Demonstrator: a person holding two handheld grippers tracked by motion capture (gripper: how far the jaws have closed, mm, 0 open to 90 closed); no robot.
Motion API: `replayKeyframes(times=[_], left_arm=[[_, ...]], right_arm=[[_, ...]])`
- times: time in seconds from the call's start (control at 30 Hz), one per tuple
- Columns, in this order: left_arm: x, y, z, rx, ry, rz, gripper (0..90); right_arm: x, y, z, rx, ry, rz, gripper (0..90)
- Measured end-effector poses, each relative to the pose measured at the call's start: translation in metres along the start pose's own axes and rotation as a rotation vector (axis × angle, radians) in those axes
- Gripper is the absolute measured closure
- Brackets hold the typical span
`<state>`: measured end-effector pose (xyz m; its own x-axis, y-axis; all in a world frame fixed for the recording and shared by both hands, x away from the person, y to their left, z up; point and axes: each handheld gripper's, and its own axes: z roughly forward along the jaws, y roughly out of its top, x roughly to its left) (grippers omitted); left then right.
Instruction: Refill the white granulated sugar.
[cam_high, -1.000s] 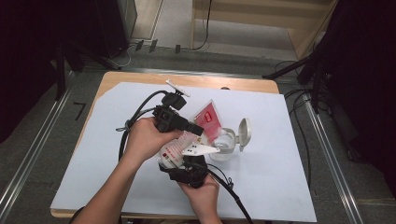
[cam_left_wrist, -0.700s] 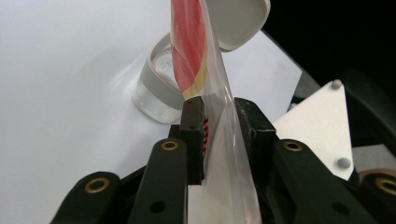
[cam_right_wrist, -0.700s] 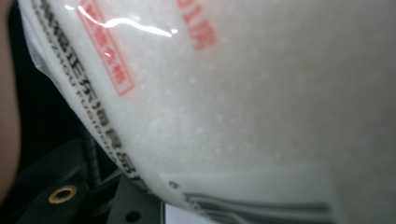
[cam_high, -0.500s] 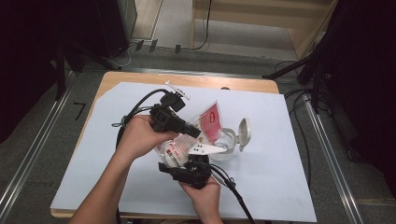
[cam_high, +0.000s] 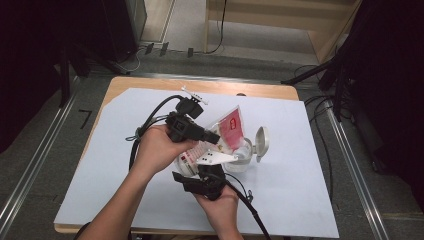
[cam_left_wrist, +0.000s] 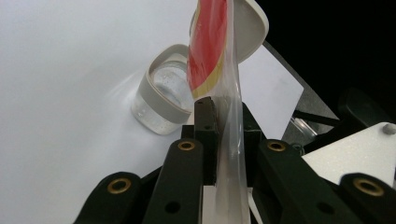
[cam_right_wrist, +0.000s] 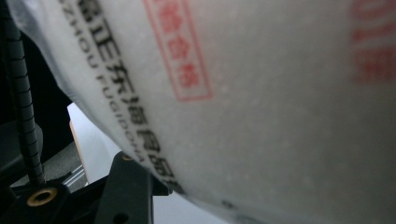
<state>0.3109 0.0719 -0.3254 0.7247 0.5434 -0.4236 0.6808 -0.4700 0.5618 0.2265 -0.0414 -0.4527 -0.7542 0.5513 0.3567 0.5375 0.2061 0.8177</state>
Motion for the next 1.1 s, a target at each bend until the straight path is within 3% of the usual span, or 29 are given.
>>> replayKeyframes(times=[0.13,0.2,0.23,0.27,0.43,0.5,0.73,0.83,0.9,1.0,1.1], left_arm=[[-0.001,0.001,0.001,0.010,0.013,0.003,82.9],[-0.001,0.000,0.001,0.000,0.021,0.041,80.7],[-0.001,0.000,0.001,-0.017,0.005,0.060,80.3],[-0.001,0.000,0.000,-0.019,0.008,0.073,79.5],[-0.005,0.002,-0.005,-0.041,-0.017,0.077,76.1],[-0.007,0.003,-0.005,-0.034,0.001,0.082,77.5],[-0.008,0.009,-0.004,0.000,0.029,0.073,85.0],[-0.009,0.017,-0.002,0.033,0.039,0.062,85.6],[-0.010,0.024,0.001,0.067,0.046,0.061,85.7],[-0.012,0.031,0.003,0.086,0.057,0.067,85.3],[-0.012,0.031,0.003,0.056,0.050,0.076,83.8]], right_arm=[[-0.001,0.001,0.001,0.008,-0.008,0.014,61.6],[-0.004,0.000,0.001,-0.010,0.053,0.053,62.5],[-0.005,0.000,0.001,-0.025,0.079,0.074,62.6],[-0.005,0.000,0.001,-0.032,0.085,0.080,62.7],[-0.004,0.002,-0.004,-0.084,0.145,0.123,62.7],[-0.003,0.003,-0.006,-0.093,0.166,0.141,62.6],[0.002,0.007,-0.009,-0.069,0.124,0.106,61.4],[0.003,0.009,-0.008,-0.056,0.090,0.070,59.0],[0.003,0.010,-0.007,-0.052,0.055,0.023,62.0],[-0.001,0.014,-0.007,-0.054,0.056,0.047,62.3],[-0.001,0.017,-0.009,-0.069,0.055,0.056,62.8]])
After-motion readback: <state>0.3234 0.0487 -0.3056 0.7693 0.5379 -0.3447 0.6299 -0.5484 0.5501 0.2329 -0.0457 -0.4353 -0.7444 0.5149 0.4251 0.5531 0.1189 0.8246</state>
